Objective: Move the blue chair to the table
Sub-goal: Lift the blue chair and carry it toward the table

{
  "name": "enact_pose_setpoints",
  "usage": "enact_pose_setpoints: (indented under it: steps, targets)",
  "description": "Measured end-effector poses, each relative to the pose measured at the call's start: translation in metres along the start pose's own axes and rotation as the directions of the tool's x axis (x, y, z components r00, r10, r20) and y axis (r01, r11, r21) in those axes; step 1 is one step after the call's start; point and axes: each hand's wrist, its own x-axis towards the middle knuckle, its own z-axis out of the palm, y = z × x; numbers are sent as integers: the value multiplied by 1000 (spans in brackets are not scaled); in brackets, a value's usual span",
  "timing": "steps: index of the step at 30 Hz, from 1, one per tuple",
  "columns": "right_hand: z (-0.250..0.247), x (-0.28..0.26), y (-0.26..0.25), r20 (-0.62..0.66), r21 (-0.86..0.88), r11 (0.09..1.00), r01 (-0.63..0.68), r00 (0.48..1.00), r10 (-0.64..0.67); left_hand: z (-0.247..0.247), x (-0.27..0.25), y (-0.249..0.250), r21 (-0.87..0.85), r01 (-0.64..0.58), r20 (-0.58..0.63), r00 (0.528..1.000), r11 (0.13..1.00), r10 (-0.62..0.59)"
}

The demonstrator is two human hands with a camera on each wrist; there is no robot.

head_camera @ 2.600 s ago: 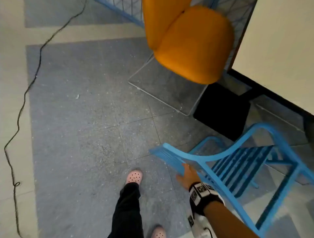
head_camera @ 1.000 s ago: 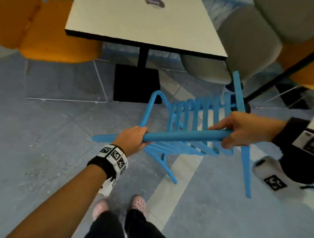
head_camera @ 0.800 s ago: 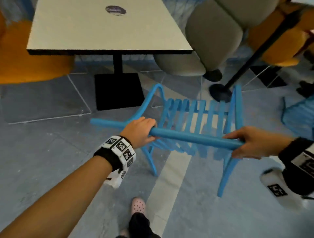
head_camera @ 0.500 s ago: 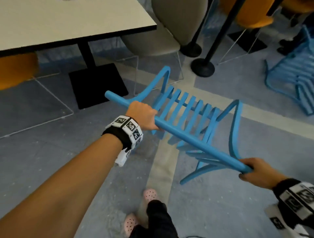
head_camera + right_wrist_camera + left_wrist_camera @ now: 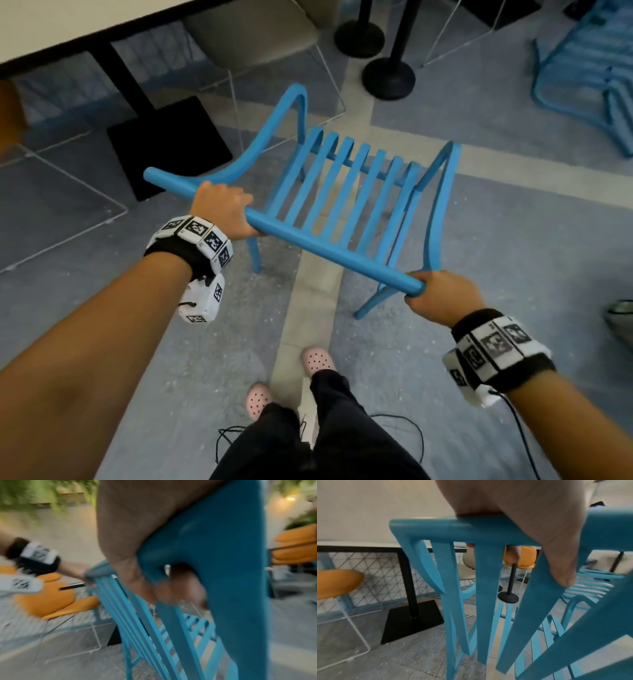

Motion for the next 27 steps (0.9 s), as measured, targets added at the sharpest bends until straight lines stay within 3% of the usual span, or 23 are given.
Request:
enact_pose_setpoints:
  steps: [2, 4, 8, 14, 19, 23, 27]
  targets:
    - [7, -1, -10, -167, -90, 995, 41, 984, -55, 0, 0, 2, -15, 7, -34, 999, 1000, -8]
    - [13, -1, -30, -299, 20, 994, 110, 949, -99, 0, -2, 3, -40, 19, -53, 998, 999, -21]
    - [14, 7, -52, -283, 91, 996, -2, 959, 28, 1, -11, 5, -124, 43, -52, 997, 991, -50]
    - [20, -7, -44, -359, 85, 996, 32, 933, 0, -7, -34, 21, -71, 140, 61, 989, 988, -136]
    - [39, -20, -29, -469, -29, 991, 134, 873, -132, 12, -94, 29, -144, 150, -7, 988, 978, -152]
    - [47, -24, -35, -436, -91, 973, 214, 870, -232, 22, -144, 32, -241, 229, -47, 968, 943, -247]
    - [50, -22, -46, -443, -172, 917, 359, 804, -397, 32, -185, 30, -261, 340, -112, 919, 904, -378]
